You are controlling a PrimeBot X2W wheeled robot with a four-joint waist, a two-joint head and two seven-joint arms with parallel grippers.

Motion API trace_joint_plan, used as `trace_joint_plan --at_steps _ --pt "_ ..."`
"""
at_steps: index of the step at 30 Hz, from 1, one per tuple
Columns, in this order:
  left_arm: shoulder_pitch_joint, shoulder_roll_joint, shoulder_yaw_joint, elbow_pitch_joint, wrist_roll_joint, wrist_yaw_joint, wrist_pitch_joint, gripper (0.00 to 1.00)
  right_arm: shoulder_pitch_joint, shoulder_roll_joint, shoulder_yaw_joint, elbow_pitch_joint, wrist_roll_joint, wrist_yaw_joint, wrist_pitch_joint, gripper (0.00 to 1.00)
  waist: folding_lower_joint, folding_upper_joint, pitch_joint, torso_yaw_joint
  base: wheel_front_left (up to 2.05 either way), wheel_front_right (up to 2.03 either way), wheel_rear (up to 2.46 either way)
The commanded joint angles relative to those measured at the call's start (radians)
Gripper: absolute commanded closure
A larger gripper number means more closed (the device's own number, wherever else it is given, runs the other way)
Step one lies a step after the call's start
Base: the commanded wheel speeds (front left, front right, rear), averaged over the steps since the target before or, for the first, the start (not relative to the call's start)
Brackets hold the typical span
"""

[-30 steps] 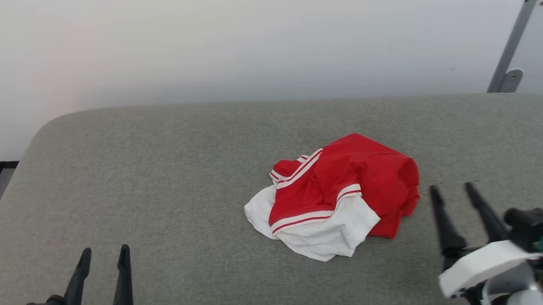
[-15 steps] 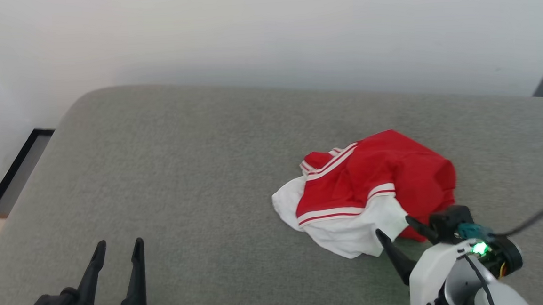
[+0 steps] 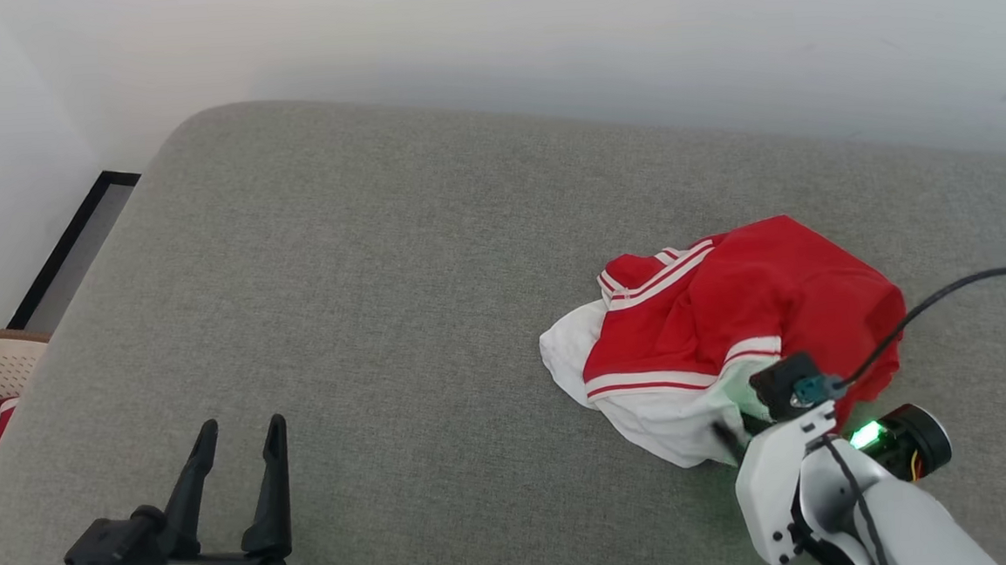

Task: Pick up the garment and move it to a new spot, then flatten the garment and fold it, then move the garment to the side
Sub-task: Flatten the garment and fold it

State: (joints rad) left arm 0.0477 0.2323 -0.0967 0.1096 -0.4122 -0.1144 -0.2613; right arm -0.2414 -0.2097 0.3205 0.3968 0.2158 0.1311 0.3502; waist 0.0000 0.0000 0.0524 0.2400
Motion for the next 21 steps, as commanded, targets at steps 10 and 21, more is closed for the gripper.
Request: trace_joint_plan --at_steps 10,21 --pt "-0.005 -0.014 0.032 0.006 0.012 -0.009 -0.006 0.0 -0.01 -0.014 -0.057 -0.09 0.062 -0.001 0.063 1.0 0.0 0.0 -0.001 -0.035 0.0 0.0 0.0" --pt "0.012 -0.005 0.05 -0.004 0.003 -0.015 -0.006 0.0 0.153 -0.066 -0.319 -0.413 0.084 -0.001 0.252 1.0 0.0 0.0 -0.005 -0.095 0.0 0.0 0.0"
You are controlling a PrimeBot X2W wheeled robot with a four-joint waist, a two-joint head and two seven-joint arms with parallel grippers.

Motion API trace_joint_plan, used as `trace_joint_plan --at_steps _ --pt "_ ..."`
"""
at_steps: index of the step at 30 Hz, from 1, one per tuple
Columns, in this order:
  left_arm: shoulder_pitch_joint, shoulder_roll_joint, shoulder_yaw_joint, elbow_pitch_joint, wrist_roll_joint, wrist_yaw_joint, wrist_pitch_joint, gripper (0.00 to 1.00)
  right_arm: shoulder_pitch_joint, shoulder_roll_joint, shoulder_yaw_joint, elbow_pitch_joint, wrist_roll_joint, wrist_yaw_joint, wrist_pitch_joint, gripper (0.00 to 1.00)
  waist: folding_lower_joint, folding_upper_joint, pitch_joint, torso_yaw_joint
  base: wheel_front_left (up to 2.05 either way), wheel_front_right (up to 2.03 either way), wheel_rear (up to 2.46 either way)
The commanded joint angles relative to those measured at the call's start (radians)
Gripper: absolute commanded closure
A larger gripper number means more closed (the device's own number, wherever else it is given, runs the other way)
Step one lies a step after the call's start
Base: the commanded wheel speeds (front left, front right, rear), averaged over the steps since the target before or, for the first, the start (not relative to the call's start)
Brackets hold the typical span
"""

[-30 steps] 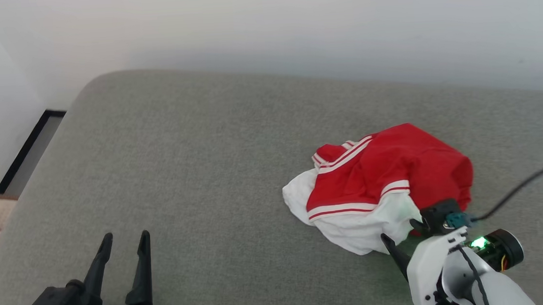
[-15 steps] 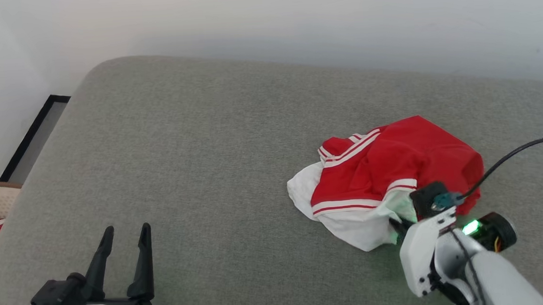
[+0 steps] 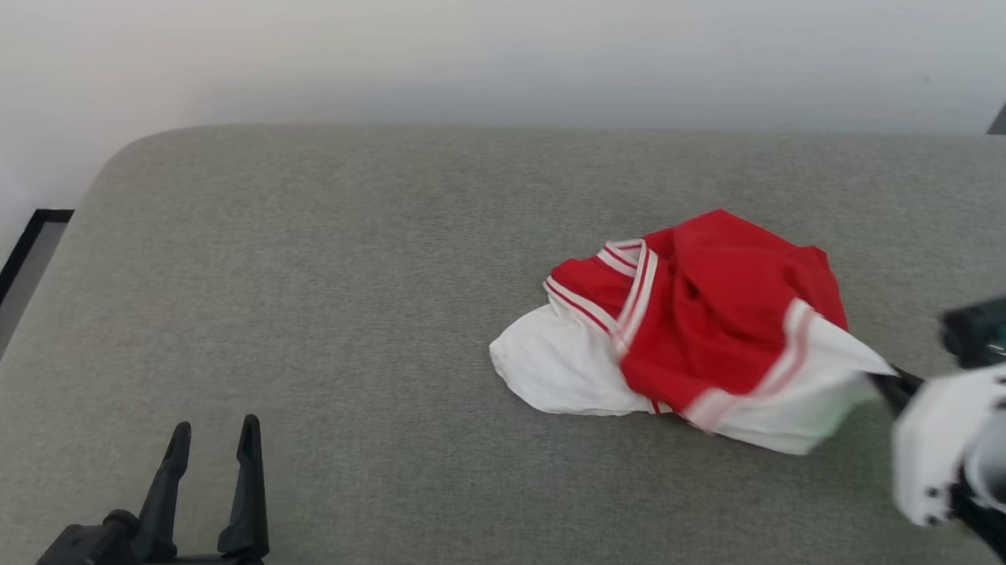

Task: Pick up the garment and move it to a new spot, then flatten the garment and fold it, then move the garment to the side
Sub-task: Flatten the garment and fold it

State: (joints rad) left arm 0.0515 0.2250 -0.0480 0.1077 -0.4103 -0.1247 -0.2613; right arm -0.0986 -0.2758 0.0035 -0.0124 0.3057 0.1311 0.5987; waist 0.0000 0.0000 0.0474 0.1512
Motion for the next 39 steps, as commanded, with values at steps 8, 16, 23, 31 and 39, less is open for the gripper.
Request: trace_joint_plan --at_steps 8,16,23,31,39 --pt "-0.021 0.013 -0.02 0.006 -0.008 -0.005 -0.006 0.0 0.079 0.014 -0.169 0.032 -0.031 -0.001 0.049 1.0 0.0 0.0 0.012 -0.033 0.0 0.0 0.0" --pt "-0.07 0.055 -0.1 0.031 -0.049 -0.005 0.001 0.0 0.002 0.026 -0.138 0.252 -0.03 -0.001 -0.032 0.59 0.0 0.0 0.021 -0.047 0.0 0.0 0.0" --pt "-0.152 0.145 -0.227 0.007 -0.17 -0.005 0.114 0.0 -0.056 0.012 -0.114 0.291 -0.005 -0.001 -0.081 0.0 0.0 0.0 0.023 -0.079 0.0 0.0 0.0" --pt "-0.271 0.267 -0.347 -0.028 -0.34 -0.005 0.338 0.0 -0.067 0.039 -0.13 0.184 0.019 -0.001 -0.118 0.0 0.0 0.0 0.013 -0.173 0.0 0.0 0.0" --pt "-0.385 0.338 -0.426 -0.001 -0.417 -0.005 0.493 0.0 -0.072 0.126 -0.149 0.052 -0.012 -0.001 -0.225 0.0 0.0 0.0 0.024 -0.284 0.0 0.0 0.0"
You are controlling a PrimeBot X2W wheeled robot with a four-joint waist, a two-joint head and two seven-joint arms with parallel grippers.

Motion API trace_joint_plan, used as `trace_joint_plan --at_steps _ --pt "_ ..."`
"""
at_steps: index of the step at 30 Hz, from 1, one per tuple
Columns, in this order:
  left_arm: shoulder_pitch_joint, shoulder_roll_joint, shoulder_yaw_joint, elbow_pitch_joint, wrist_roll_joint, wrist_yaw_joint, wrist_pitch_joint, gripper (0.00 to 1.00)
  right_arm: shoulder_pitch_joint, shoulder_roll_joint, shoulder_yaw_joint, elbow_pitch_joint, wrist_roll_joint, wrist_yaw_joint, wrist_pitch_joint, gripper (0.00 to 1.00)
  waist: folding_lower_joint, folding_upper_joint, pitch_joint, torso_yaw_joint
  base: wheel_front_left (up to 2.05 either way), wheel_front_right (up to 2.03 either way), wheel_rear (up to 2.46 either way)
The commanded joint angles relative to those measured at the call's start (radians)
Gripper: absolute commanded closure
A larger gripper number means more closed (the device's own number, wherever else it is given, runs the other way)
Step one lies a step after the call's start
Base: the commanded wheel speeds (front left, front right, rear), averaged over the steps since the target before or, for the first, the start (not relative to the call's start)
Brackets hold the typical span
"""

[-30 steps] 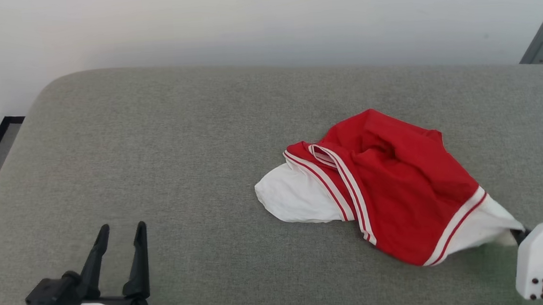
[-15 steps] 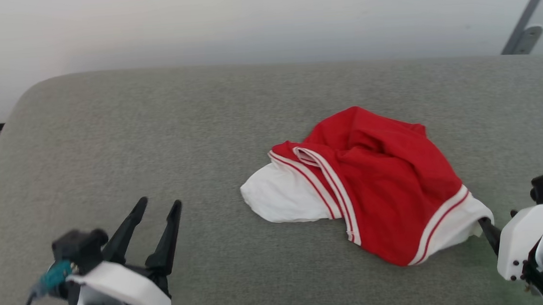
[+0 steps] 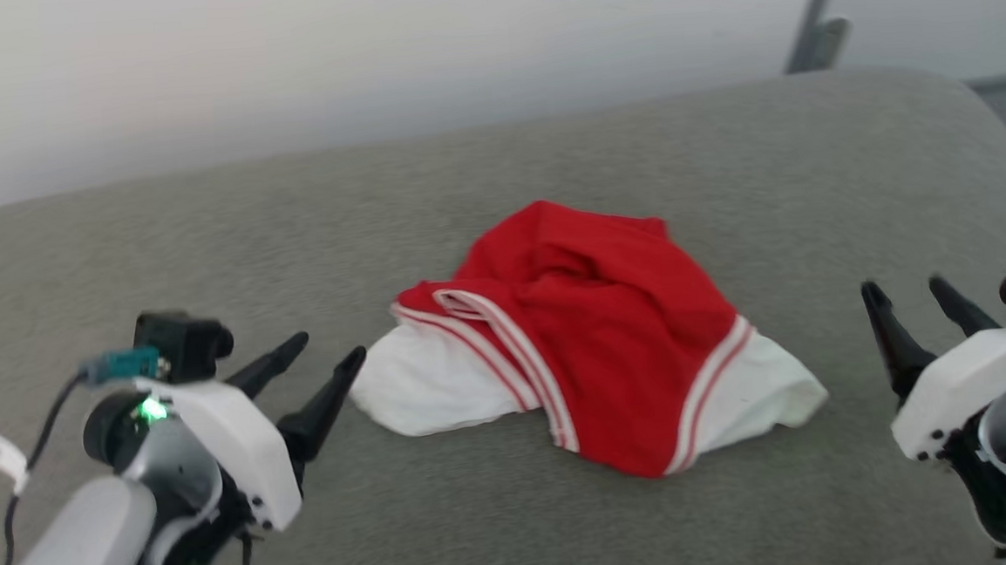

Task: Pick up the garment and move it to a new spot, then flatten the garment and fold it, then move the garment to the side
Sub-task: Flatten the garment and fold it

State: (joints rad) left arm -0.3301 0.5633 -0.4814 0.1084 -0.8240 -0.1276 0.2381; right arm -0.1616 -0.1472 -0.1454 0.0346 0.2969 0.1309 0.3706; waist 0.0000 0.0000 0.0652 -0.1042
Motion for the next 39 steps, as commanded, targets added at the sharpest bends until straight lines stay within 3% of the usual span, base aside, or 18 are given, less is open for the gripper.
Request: trace_joint_plan --at_steps 1,12,19,29,30,31,39 --pt "-0.023 0.006 -0.004 0.007 -0.014 -0.003 0.01 0.0 -0.011 0.009 0.0 -0.008 -0.006 0.0 -0.016 0.0 0.0 0.0 0.011 -0.044 0.0 0.0 0.0" --pt "-0.211 0.069 -0.154 0.194 -0.078 -0.003 0.221 0.0 -0.015 0.082 0.052 -0.087 -0.03 0.0 -0.257 0.0 0.0 0.0 0.058 -0.186 0.0 0.0 0.0" --pt "-0.299 0.086 -0.213 0.376 -0.016 0.028 0.355 0.0 0.001 0.096 0.074 -0.093 -0.006 0.0 -0.296 0.0 0.0 0.0 0.101 -0.234 0.0 0.0 0.0" --pt "-0.353 0.023 -0.284 0.548 0.017 0.035 0.452 0.0 -0.022 0.097 0.105 -0.073 0.047 0.0 -0.315 0.0 0.0 0.0 0.158 -0.238 0.0 0.0 0.0" --pt "-0.352 0.014 -0.295 0.56 0.009 0.029 0.469 0.7 -0.026 0.097 0.108 -0.068 0.052 0.0 -0.318 0.0 0.0 0.0 0.161 -0.236 0.0 0.0 0.0" --pt "-0.353 0.007 -0.3 0.564 0.003 0.023 0.475 1.0 -0.031 0.097 0.109 -0.064 0.059 0.0 -0.321 0.0 0.0 0.0 0.164 -0.234 0.0 0.0 0.0" --pt "-0.412 0.028 -0.294 0.563 -0.006 0.006 0.414 1.0 -0.045 0.096 0.095 -0.039 0.058 0.0 -0.337 0.0 0.0 0.0 0.165 -0.196 0.0 0.0 0.0"
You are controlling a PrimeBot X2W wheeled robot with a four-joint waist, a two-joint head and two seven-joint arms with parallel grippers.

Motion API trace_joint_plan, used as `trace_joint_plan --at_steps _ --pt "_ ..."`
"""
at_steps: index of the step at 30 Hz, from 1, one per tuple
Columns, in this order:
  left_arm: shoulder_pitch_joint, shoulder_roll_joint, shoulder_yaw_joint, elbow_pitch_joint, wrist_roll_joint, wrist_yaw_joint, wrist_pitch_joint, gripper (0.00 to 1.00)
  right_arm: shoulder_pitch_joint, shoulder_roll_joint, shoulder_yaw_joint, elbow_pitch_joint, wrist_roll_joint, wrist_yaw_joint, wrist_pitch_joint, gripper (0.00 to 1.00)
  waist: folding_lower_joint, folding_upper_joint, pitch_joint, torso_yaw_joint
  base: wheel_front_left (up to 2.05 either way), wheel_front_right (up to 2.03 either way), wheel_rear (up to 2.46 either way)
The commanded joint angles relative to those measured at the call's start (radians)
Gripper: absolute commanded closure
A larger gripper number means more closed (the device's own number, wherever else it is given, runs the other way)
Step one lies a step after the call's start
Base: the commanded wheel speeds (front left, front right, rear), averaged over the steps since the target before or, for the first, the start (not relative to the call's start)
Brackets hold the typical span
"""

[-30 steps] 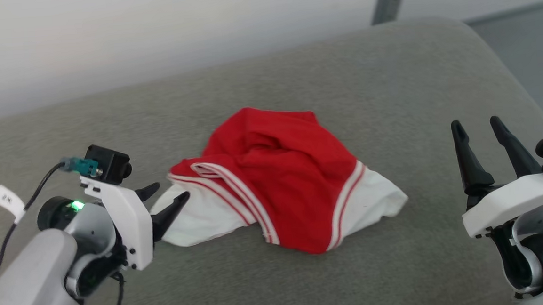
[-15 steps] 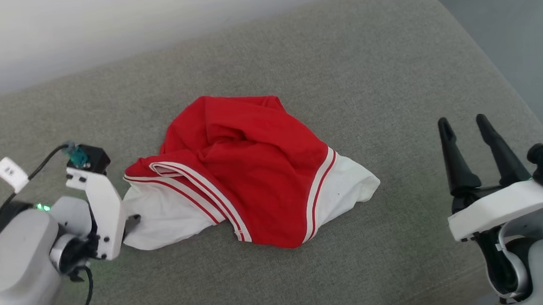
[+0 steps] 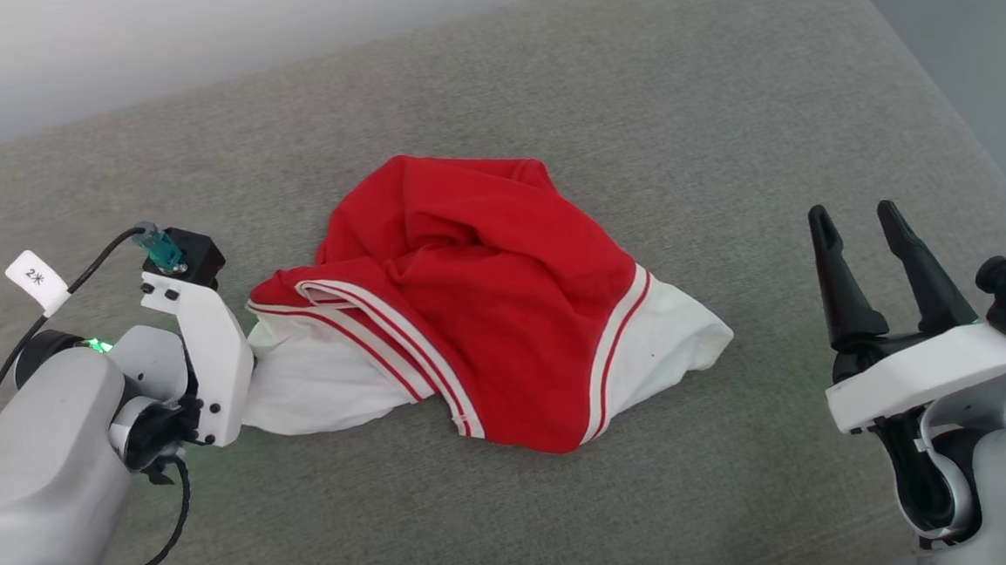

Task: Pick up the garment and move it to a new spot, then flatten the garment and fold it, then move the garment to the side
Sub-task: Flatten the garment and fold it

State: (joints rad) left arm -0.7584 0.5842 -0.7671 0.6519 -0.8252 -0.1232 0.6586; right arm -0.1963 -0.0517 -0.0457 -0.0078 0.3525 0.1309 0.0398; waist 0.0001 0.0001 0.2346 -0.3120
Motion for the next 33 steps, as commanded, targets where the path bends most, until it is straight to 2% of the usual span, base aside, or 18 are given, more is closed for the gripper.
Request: trace_joint_plan --at_steps 1,5,11,13,20,25,33 --pt "0.016 0.007 -0.009 0.019 -0.005 0.002 -0.006 1.0 -0.01 0.001 -0.005 0.003 0.003 0.0 -0.006 0.0 -0.0001 -0.0001 -0.005 0.012 0.0 0.0 0.0" --pt "-0.012 0.039 0.004 0.006 0.008 -0.001 -0.052 1.0 -0.005 0.001 -0.02 0.009 -0.008 0.0 -0.006 0.0 -0.0001 -0.0001 -0.018 0.044 0.0 0.0 0.0" --pt "-0.036 0.091 0.03 -0.042 0.036 0.02 -0.124 1.0 0.008 0.001 -0.046 0.01 -0.019 0.0 0.006 0.0 -0.0001 -0.0001 -0.038 0.103 0.0 0.0 0.0" --pt "-0.052 0.116 0.044 -0.055 0.062 0.018 -0.196 1.0 0.002 0.001 -0.052 0.013 -0.023 0.0 0.011 0.0 -0.0001 -0.0001 -0.044 0.128 0.0 0.0 0.0" --pt "-0.052 0.132 0.054 -0.096 0.063 0.002 -0.344 1.0 0.002 0.001 -0.06 0.018 -0.028 0.0 0.016 0.0 -0.0001 -0.0001 -0.065 0.173 0.0 0.0 0.0" --pt "0.0 0.162 0.053 -0.136 0.032 0.001 -0.355 1.0 0.015 0.0 -0.069 0.017 -0.025 0.0 0.022 0.0 -0.0001 -0.0001 -0.077 0.195 0.0 0.0 0.0" --pt "0.134 0.208 0.066 -0.149 -0.071 0.043 -0.257 1.0 0.036 0.001 -0.07 0.003 -0.027 0.0 0.037 0.0 -0.0001 -0.0001 -0.099 0.207 0.0 0.0 0.0"
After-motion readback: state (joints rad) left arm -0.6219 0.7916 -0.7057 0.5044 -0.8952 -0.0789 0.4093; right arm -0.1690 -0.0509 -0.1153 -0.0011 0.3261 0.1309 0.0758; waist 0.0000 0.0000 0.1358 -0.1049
